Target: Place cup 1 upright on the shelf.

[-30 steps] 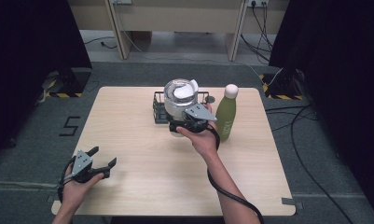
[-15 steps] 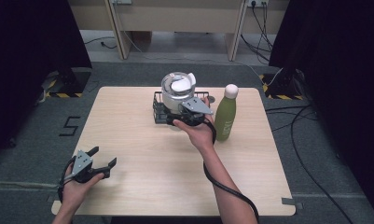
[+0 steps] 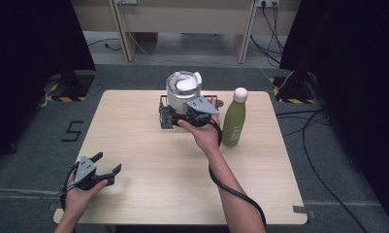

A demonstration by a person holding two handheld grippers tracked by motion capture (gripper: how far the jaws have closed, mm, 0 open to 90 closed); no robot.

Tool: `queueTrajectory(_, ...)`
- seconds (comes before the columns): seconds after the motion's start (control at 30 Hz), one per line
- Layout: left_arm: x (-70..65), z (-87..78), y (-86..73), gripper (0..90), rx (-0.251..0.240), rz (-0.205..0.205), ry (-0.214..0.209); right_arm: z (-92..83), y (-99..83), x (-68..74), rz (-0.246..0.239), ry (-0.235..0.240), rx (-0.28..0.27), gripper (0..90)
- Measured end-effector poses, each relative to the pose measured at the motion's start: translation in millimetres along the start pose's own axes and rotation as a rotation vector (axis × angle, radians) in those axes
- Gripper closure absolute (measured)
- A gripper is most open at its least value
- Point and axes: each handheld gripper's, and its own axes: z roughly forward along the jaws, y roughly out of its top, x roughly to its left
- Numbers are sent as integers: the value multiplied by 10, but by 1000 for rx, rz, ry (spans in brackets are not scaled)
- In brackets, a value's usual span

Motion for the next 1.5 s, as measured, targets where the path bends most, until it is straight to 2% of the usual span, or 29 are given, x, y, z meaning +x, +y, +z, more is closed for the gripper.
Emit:
queueTrajectory(0.93,1,10,5,132,-1,3,-1,205,188,-30,16,-18,-25,104)
queueTrajectory(1.13,1,16,8,132,-2,3,-3,268,221,-24,14,-17,-23,104)
queueTrajectory(1.17,-1,17,8,132,-3,4,-2,279,226,-38,-3,-20,-27,104)
queueTrajectory(1.2,-1,16,9,132,-3,4,-3,287,227,-23,14,-18,-22,104)
queueTrajectory(1.5,-16,32,10,133,-2,9,-10,334,294,-32,15,-26,-23,104)
